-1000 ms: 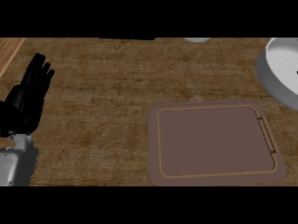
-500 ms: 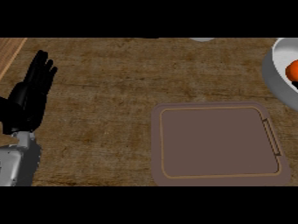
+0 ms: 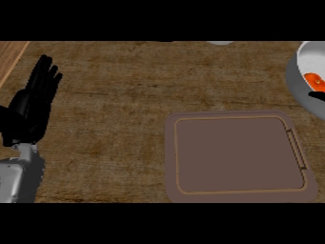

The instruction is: Pick the squash from the tray and place it in the pot

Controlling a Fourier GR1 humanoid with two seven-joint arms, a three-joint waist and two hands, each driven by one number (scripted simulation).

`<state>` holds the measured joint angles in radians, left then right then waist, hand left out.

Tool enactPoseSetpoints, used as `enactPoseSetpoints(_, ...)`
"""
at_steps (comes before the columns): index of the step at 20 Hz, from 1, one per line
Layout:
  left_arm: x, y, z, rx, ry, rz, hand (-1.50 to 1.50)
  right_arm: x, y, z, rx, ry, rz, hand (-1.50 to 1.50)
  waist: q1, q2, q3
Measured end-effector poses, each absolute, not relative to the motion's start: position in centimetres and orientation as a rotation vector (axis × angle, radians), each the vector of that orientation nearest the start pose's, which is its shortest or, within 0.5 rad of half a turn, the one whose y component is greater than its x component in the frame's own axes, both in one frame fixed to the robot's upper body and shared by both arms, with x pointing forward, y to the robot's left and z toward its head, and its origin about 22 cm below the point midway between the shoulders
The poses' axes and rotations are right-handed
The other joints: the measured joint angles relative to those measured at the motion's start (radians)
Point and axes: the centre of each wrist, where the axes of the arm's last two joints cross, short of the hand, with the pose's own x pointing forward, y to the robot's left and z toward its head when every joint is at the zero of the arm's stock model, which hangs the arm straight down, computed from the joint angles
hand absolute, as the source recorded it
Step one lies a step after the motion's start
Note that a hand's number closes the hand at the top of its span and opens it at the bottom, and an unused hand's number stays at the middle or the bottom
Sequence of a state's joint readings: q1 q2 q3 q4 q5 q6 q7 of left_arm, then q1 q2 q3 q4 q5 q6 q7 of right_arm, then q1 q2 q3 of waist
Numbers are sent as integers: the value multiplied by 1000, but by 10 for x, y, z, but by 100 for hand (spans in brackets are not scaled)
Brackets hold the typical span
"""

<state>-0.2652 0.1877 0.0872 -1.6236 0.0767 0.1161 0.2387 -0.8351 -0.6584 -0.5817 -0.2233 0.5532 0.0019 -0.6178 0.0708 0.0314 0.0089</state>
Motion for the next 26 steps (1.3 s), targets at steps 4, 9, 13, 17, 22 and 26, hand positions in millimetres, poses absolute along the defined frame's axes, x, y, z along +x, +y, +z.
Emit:
enactPoseSetpoints(4, 296, 262, 89, 138, -1649, 30, 0, 361, -472, 78, -610, -1713, 167, -150, -6, 1, -1)
enactPoseSetpoints(9, 296, 264, 92, 145, -1655, 30, 0, 340, -506, 94, -539, -1749, 48, -150, -9, 1, 0)
enactPoseSetpoints(13, 295, 263, 93, 143, -1653, 30, 0, 318, -531, 100, -508, -1762, 7, -150, -9, 2, 1)
enactPoseSetpoints(17, 293, 264, 88, 145, -1646, 28, 0, 297, -552, 107, -485, -1765, -1, -150, -10, 3, 2)
enactPoseSetpoints(22, 293, 262, 90, 146, -1651, 33, 0, 276, -571, 115, -488, -1744, 0, -150, -11, 2, 3)
enactPoseSetpoints(26, 292, 262, 91, 146, -1653, 31, 0, 265, -580, 119, -511, -1726, 8, -150, -7, 3, 4)
